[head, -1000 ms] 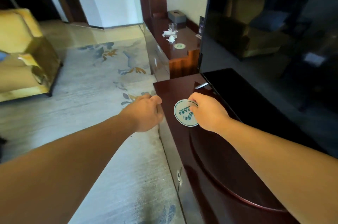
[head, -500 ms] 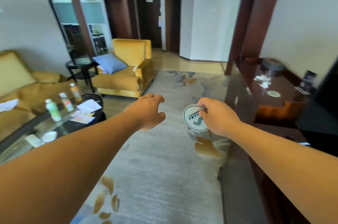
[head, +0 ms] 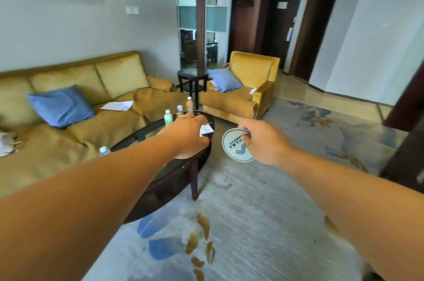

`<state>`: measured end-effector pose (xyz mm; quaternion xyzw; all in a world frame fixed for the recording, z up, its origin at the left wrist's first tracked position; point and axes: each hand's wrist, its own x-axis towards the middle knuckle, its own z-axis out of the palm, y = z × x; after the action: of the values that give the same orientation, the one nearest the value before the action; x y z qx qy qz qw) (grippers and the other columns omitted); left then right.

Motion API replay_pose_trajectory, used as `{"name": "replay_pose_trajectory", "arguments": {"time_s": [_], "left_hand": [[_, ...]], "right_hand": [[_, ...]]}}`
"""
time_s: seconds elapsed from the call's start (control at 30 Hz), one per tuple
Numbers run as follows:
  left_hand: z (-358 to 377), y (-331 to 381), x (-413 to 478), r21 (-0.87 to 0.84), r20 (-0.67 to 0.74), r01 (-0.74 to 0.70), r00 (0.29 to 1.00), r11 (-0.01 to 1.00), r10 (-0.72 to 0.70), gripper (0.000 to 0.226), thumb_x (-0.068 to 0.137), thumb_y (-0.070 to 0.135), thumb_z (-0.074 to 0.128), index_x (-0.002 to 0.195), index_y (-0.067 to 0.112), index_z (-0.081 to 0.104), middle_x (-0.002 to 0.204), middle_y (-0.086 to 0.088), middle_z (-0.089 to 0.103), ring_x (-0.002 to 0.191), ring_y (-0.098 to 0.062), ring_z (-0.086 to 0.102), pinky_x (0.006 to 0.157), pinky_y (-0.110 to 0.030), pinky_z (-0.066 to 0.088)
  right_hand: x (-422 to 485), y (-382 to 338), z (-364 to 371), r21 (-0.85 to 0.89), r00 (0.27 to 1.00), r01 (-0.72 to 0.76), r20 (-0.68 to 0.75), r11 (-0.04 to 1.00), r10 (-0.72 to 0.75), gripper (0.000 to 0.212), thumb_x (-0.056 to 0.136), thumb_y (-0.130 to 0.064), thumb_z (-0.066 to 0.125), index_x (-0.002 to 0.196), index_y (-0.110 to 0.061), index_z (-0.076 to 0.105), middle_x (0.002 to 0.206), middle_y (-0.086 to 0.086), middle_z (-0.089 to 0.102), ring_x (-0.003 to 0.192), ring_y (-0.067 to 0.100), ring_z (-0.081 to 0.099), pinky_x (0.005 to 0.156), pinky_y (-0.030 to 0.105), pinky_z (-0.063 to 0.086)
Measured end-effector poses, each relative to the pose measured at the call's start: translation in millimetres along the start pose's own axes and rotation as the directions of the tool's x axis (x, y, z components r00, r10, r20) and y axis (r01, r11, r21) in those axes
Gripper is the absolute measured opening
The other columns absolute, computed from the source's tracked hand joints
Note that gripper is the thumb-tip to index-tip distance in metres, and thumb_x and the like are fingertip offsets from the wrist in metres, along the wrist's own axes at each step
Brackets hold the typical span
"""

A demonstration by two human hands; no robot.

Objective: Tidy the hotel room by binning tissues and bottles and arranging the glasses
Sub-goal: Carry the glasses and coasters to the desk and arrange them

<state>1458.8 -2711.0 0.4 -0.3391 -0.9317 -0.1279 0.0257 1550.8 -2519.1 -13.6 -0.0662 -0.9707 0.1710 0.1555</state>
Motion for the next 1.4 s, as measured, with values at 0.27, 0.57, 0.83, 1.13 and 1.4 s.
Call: {"name": "replay_pose_trajectory", "arguments": {"time_s": [0.27, 0.57, 0.83, 1.13, 1.4], "left_hand": [[9, -117, 10, -0.021, 0.039, 0.196, 0.98, 0.98, -0.195, 0.053, 0.09, 0.039, 0.051, 0.14, 0.028, 0.04, 0.138, -0.004, 0.043, 0.119, -0.026, 0.049, 0.094, -0.038, 0.043], [39, -221, 96, -0.011, 0.042, 0.309, 0.95, 0.951, -0.308, 0.052, 0.088, 0.043, 0.05, 0.137, 0.029, 0.04, 0.139, -0.003, 0.044, 0.118, -0.025, 0.05, 0.094, -0.038, 0.046], [72, -287, 200, 0.003, 0.107, 0.356, 0.929, 0.934, -0.355, 0.052, 0.088, 0.043, 0.049, 0.137, 0.029, 0.041, 0.139, -0.003, 0.045, 0.118, -0.024, 0.051, 0.092, -0.037, 0.045], [138, -368, 278, -0.076, 0.248, 0.399, 0.895, 0.914, -0.37, 0.055, 0.088, 0.039, 0.054, 0.14, 0.026, 0.039, 0.138, -0.005, 0.046, 0.121, -0.025, 0.05, 0.094, -0.034, 0.041], [186, -448, 342, -0.123, 0.365, 0.414, 0.864, 0.902, -0.347, 0.06, 0.087, 0.038, 0.059, 0.141, 0.025, 0.038, 0.14, -0.006, 0.046, 0.117, -0.025, 0.053, 0.094, -0.037, 0.045]], "right_hand": [[87, -54, 76, 0.016, 0.982, 0.148, 0.119, 0.989, -0.148, 0.009, 0.092, -0.018, 0.049, 0.095, -0.023, 0.056, 0.095, 0.002, 0.066, 0.087, 0.025, 0.058, 0.068, 0.038, 0.05], [217, -49, 154, 0.054, 0.955, 0.263, 0.128, 0.963, -0.268, 0.01, 0.092, -0.018, 0.05, 0.091, -0.024, 0.057, 0.083, -0.004, 0.059, 0.075, 0.015, 0.051, 0.049, 0.022, 0.03], [334, -21, 219, 0.132, 0.949, 0.197, 0.222, 0.972, -0.222, 0.01, 0.094, -0.017, 0.048, 0.096, -0.02, 0.057, 0.091, 0.002, 0.064, 0.08, 0.02, 0.054, 0.057, 0.03, 0.041], [419, -4, 305, 0.095, 0.929, 0.131, 0.337, 0.987, -0.155, 0.018, 0.096, -0.021, 0.046, 0.11, -0.02, 0.058, 0.101, 0.006, 0.065, 0.081, 0.018, 0.053, 0.052, 0.024, 0.035], [491, -6, 379, 0.031, 0.913, 0.05, 0.405, 0.998, -0.058, 0.015, 0.095, -0.022, 0.047, 0.107, -0.019, 0.055, 0.102, 0.007, 0.064, 0.09, 0.026, 0.058, 0.058, 0.029, 0.041]]}}
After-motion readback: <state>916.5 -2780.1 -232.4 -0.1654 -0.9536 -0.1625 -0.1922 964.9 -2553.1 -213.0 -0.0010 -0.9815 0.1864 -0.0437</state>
